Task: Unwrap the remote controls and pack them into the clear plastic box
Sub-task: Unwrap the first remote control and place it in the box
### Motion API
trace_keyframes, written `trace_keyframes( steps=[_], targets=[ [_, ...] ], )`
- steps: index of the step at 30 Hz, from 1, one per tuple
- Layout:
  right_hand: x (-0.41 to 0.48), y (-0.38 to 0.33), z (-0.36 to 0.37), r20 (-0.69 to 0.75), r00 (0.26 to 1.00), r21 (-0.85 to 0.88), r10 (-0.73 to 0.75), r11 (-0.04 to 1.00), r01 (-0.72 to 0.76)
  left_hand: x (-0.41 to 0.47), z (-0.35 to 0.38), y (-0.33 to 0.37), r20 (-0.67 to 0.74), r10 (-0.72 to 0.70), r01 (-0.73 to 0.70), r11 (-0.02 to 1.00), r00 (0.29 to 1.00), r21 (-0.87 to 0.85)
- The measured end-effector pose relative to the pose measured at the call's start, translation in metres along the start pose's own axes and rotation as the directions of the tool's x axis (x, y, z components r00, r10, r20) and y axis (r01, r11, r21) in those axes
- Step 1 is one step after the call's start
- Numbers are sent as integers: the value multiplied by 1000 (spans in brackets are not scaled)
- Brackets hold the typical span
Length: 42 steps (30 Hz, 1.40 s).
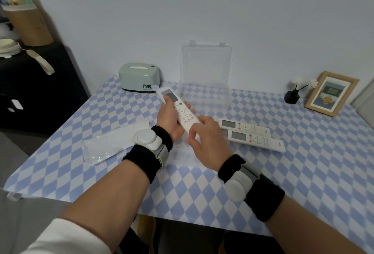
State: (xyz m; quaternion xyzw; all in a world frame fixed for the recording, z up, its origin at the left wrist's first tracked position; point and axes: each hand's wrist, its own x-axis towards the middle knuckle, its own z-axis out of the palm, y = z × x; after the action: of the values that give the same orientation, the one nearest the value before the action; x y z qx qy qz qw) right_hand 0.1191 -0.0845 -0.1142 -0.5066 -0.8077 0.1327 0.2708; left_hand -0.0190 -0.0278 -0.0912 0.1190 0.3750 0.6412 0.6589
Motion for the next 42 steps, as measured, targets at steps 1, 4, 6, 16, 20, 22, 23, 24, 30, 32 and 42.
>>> trace_keyframes(
  steps=[1,4,6,16,20,22,23,24,30,32,42],
  targets=[
    [-1,0,2,19,1000,8,3,1000,-3,1,1,-1,-4,23,-23,999,1000,29],
    [-3,1,3,-30,991,171,129,978,-122,3,-1,-4,23,15,-17,995,1000,99],
    [3,2,-6,-5,956,353,292,895,-271,1,-3,-6,63,-43,38,996,997,83],
    [8,16,-15,-164,982,-31,88,995,-95,-5,6,-14,104,52,-77,964,993,253],
    [9,11,-12,-205,972,-199,118,967,-159,-5,9,-18,105,68,-91,969,992,232],
    [10,9,-12,-271,948,-73,169,978,-195,-4,10,-17,117,71,-95,972,991,214],
    [11,8,-13,-283,943,-16,176,982,-188,-4,9,-16,120,65,-89,974,991,207],
    [13,9,-14,-281,943,40,177,984,-173,-3,8,-15,127,57,-82,976,990,203],
    [25,15,-15,-199,943,363,267,914,-182,-5,5,-15,135,20,-49,975,991,217],
    [26,17,-15,-197,934,428,297,884,-190,-4,6,-14,137,9,-37,979,990,200],
    [21,13,-20,-181,946,343,267,919,-194,-6,12,-19,125,41,-68,972,991,225]
  ],
)
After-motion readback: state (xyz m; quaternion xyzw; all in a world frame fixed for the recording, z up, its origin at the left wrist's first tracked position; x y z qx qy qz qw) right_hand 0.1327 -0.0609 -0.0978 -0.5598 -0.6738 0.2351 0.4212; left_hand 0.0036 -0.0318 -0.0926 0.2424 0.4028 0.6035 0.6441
